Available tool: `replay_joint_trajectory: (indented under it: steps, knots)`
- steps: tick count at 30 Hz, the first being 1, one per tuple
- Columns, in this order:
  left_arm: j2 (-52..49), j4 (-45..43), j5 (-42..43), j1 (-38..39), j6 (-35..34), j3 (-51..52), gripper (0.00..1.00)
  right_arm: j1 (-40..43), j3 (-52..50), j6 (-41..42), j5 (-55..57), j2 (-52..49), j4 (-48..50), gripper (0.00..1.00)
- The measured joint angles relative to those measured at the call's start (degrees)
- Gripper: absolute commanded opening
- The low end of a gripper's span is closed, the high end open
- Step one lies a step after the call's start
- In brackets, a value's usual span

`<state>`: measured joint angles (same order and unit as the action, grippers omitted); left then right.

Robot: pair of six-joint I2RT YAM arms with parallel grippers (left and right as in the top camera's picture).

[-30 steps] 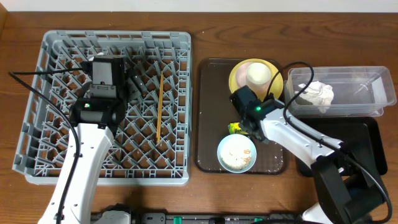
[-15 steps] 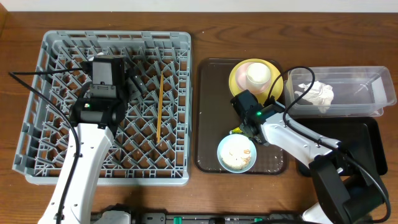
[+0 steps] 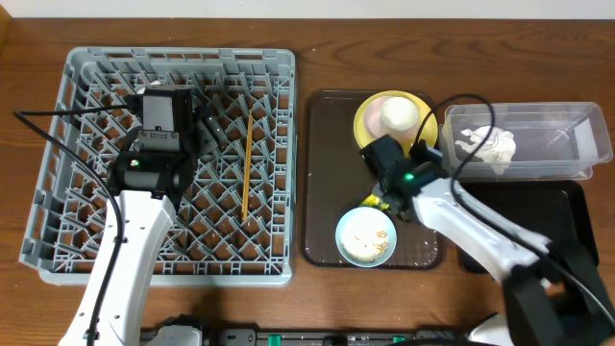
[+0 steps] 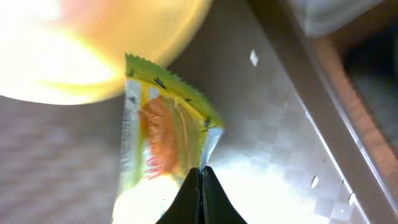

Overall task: Sort waste into correct bins and load items into the dishwasher rack
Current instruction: 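Reach the right gripper down to the yellow snack wrapper, then grasp the yellow snack wrapper with the right gripper and lift it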

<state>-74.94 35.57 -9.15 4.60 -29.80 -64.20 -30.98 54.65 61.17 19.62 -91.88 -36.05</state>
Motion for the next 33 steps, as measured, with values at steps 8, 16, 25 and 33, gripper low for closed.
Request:
replay_joint_trajectory:
  steps: [8,16,25,33]
  knots:
    - [0.0,0.0,0.0,0.0,0.0,0.0,0.91,1.3,1.7,-7.9,1.0,12.6,7.8,0.01]
    - [0.0,0.0,0.0,0.0,0.0,0.0,0.91,10.2,1.7,-10.4,2.0,18.5,8.2,0.01]
    - [0.0,0.0,0.0,0.0,0.0,0.0,0.91,11.6,1.8,-10.8,-9.4,16.1,5.2,0.48]
    - [0.0,0.0,0.0,0.0,0.0,0.0,0.91,3.7,1.8,-11.4,-14.0,7.1,6.0,0.49]
